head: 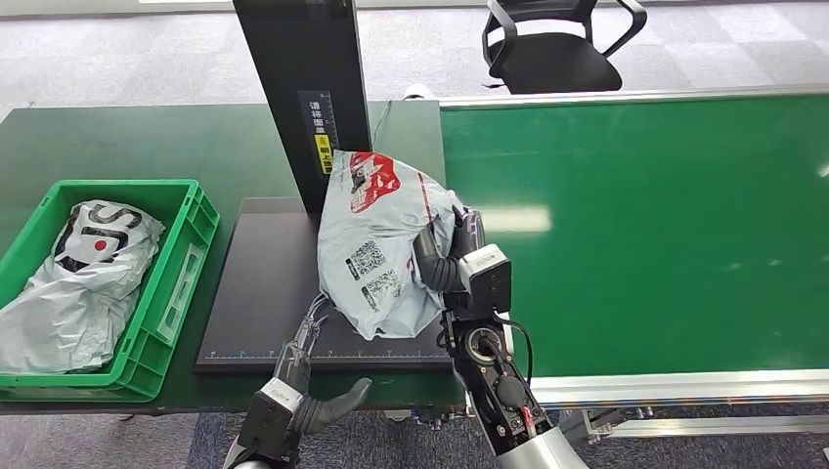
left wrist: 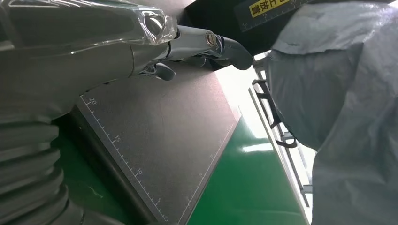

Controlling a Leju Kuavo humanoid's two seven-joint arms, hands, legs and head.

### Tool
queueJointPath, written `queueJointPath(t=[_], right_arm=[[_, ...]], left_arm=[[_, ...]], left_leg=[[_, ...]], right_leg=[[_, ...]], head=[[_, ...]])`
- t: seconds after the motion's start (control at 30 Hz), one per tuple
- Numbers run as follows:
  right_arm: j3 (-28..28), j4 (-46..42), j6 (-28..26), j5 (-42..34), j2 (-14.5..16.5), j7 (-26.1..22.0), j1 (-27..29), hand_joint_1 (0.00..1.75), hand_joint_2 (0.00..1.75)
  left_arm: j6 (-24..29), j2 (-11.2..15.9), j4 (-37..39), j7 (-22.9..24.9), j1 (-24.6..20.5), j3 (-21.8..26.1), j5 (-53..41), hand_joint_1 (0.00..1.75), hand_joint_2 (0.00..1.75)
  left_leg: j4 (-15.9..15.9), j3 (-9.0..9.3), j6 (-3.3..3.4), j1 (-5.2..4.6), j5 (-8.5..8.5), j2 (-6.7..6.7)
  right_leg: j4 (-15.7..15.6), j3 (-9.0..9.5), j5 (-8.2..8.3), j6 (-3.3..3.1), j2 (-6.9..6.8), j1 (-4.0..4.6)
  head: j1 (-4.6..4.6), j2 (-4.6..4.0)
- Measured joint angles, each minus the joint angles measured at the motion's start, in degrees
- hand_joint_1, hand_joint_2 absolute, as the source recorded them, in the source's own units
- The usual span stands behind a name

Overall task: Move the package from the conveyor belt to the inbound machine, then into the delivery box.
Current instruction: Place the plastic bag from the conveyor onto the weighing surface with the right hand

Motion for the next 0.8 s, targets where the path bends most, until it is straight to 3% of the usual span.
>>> queueJointPath(t=[0.3,0.6,0.7,0.8], right_arm=[[1.2,4.3,0.3,1.1,0.6,1.2,-1.4,1.75,1.75],[3.8,23.9,7.6,4.3,2.3,8.7,-8.8,1.75,1.75],[5.8,27.3,6.9,4.5,2.8,13.6,-10.4,1.75,1.75],[8.4,30.2,5.3,5.2,3.0,21.7,-11.5,1.75,1.75]], left_arm=[[0.0,0.0,0.0,0.0,0.0,0.0,0.0,0.00,1.75],[2.2,0.0,1.4,-0.8,-1.0,-0.1,-0.8,0.00,1.75],[6.5,0.1,0.0,-0.5,-0.5,0.0,-3.6,0.00,1.75],[20.1,0.0,-6.6,3.1,2.1,1.0,-12.1,0.00,1.75]], left_leg=[[0.0,-0.02,0.00,0.00,-0.01,0.08],[0.0,-0.02,-0.03,0.01,0.04,0.04],[0.0,-0.06,-0.03,0.01,0.03,0.05],[0.0,-0.09,-0.05,0.02,0.01,0.19]], right_leg=[[0.0,-0.05,0.00,0.00,0.03,0.00],[0.0,-0.04,0.01,0.00,0.03,0.01],[0.0,-0.06,0.01,0.00,0.03,0.01],[0.0,-0.14,0.00,0.00,0.10,0.02]], head=[[0.00,0.00],[0.00,0.00],[0.02,0.00],[0.02,0.00]])
